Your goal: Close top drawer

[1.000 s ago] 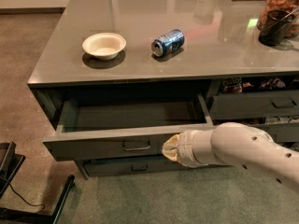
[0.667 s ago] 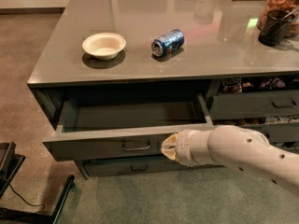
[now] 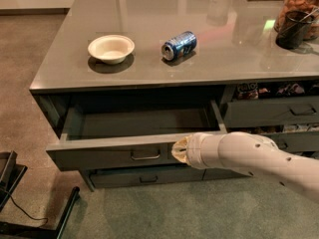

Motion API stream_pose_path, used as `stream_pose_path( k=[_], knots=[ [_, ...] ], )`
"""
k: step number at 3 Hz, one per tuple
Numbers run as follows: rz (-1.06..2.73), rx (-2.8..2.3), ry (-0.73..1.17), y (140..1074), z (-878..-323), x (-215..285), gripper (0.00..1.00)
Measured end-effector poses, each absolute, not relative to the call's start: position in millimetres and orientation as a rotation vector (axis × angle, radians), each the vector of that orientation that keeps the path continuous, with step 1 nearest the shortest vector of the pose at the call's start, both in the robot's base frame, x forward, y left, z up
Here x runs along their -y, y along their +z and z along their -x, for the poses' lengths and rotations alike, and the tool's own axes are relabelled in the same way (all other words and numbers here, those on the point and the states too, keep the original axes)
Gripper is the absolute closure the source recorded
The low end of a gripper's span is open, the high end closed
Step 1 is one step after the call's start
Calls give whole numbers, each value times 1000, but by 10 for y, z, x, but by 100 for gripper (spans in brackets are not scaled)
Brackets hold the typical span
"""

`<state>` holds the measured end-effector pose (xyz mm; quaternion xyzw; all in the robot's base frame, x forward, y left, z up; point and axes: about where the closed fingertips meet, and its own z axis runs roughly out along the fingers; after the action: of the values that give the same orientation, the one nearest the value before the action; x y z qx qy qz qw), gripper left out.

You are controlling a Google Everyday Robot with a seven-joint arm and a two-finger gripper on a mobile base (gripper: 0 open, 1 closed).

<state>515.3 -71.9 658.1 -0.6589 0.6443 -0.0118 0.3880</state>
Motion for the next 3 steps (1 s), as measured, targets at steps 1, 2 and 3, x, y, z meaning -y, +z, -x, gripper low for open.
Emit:
stream_pose_path(
  k=[1, 2, 3],
  knots=[
    [1671, -1618, -54, 6529, -5361, 728, 100],
    [1643, -1603, -81, 6498, -5586, 758, 100],
    [1619, -1592, -102, 6449, -5833, 784, 100]
  ],
)
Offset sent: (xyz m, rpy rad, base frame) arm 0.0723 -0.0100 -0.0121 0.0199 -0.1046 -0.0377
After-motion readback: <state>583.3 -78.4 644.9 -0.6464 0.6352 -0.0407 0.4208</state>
